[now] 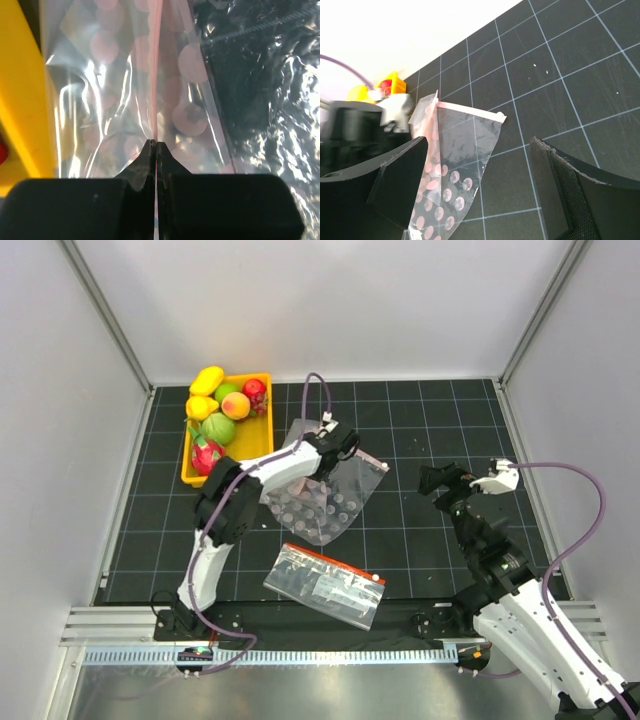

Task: Place the food in the zip-top bag and seal the zipper
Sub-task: Pick up the zipper food storage bag at the center of the board.

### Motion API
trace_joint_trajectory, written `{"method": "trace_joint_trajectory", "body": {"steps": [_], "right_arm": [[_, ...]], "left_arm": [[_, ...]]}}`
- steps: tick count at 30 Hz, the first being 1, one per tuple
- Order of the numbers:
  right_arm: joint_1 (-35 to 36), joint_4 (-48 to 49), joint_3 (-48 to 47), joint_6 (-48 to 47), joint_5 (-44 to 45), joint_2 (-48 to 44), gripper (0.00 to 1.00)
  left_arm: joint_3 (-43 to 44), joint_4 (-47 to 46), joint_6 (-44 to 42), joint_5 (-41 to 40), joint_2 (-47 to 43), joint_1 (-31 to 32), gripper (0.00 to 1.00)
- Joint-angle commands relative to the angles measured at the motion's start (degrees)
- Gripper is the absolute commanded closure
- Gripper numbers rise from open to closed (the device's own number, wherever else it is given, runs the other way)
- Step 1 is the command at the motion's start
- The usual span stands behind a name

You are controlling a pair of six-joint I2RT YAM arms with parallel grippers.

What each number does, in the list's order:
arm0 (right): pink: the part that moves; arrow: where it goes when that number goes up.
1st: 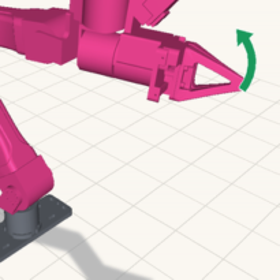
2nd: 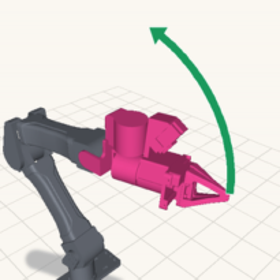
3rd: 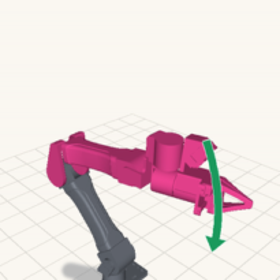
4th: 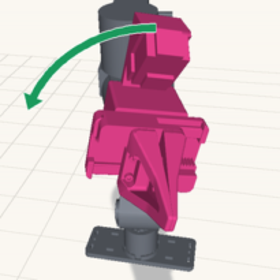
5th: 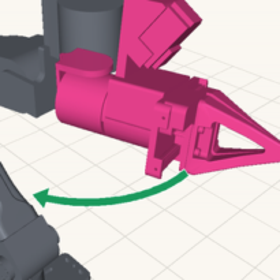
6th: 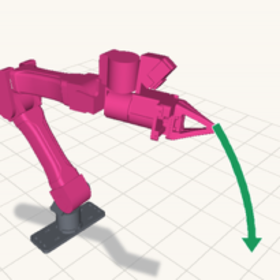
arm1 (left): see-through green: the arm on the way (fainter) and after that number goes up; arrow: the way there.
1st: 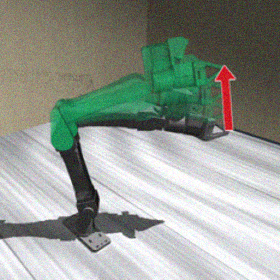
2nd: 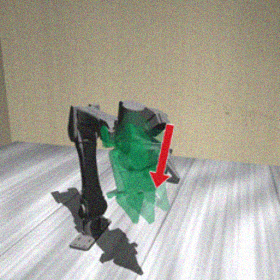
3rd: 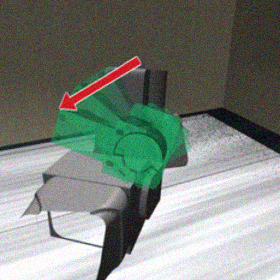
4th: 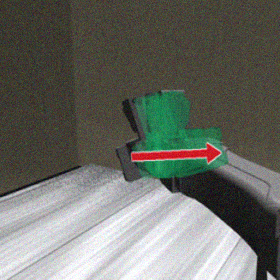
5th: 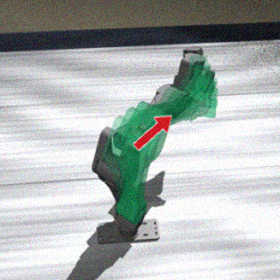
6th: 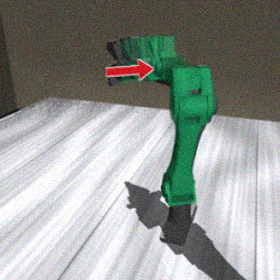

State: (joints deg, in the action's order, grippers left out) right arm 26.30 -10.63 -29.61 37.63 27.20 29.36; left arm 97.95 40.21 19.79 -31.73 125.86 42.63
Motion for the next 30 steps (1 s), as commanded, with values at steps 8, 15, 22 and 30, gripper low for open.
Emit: {"method": "trace_joint_trajectory", "body": {"steps": [8,15,22,30], "right_arm": [[0.2,5.0,0.1,-0.6,-5.0,4.2,0.13],[0.2,12.0,1.3,-2.9,-14.8,5.5,0.14],[0.2,13.8,1.6,-2.7,-17.1,7.2,0.15],[0.2,12.1,-0.1,0.8,-13.6,11.0,0.14]], "left_arm": [[-12.0,-7.5,3.4,12.0,-23.6,1.7,1.00],[-17.3,-11.4,3.4,15.6,-30.4,4.3,1.00],[-21.1,-18.0,1.6,21.4,-33.1,6.9,1.00],[-19.9,-18.6,-4.0,11.3,-32.6,14.8,1.00]]}}
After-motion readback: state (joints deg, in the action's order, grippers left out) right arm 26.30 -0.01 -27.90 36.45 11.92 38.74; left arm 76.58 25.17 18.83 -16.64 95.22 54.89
